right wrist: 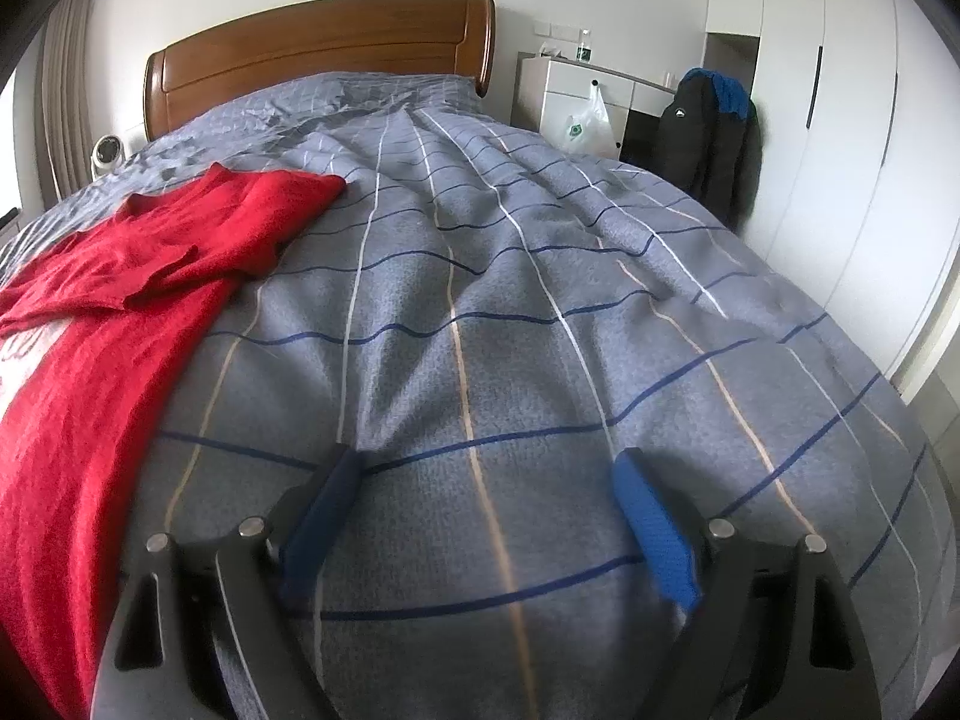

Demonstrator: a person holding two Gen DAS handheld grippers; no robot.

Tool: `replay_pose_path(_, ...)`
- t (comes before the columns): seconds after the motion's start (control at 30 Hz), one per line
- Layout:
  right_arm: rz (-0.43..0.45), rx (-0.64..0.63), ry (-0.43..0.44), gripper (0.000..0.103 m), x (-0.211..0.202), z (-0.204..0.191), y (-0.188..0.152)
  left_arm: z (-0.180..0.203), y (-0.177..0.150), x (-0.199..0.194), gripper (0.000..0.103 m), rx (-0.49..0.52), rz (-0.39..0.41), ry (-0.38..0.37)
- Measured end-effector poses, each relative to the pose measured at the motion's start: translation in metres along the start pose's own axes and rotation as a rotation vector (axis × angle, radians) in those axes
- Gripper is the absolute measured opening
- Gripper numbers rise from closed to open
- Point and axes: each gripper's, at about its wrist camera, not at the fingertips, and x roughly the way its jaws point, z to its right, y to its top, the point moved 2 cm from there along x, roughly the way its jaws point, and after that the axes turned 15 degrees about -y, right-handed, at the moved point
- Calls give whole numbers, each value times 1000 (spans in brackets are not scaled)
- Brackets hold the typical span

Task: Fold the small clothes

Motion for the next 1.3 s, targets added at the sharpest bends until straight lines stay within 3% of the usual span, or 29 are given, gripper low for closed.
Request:
replay_pose_path(0.1,-22,-17,-24,86,-3,-2,4,4,10,-1,99,1,-16,12)
replay_pose_path(0.17,-42,-44,-25,86,-12,-3,14,5,23,-13,99,6,22,-39)
replay_pose_path(0.23,3,-49,-5,88,-24,-2,29,8,50,-9,101,34,42,-42)
replay_pose_path(0.3,29,-75,-20,93,-22,-7,43,3,70,6,102,41,24,-30)
replay_pose_path(0.43,-11,-53,-2,93,12,-14,63,-19,95,57,102,0,-65,50)
replay_pose_path(0.53,-145,-39,46,98,50,-17,50,-30,82,97,103,-31,-218,62)
replay_pose_path(0.6,-151,8,88,100,53,-10,49,-27,80,92,103,-18,-172,72)
replay_pose_path(0.8,-153,4,93,101,55,-10,49,-25,70,87,103,-13,-137,83)
replay_pose_path(1.3,-137,-9,65,102,56,-17,47,-28,69,86,103,-33,-141,63)
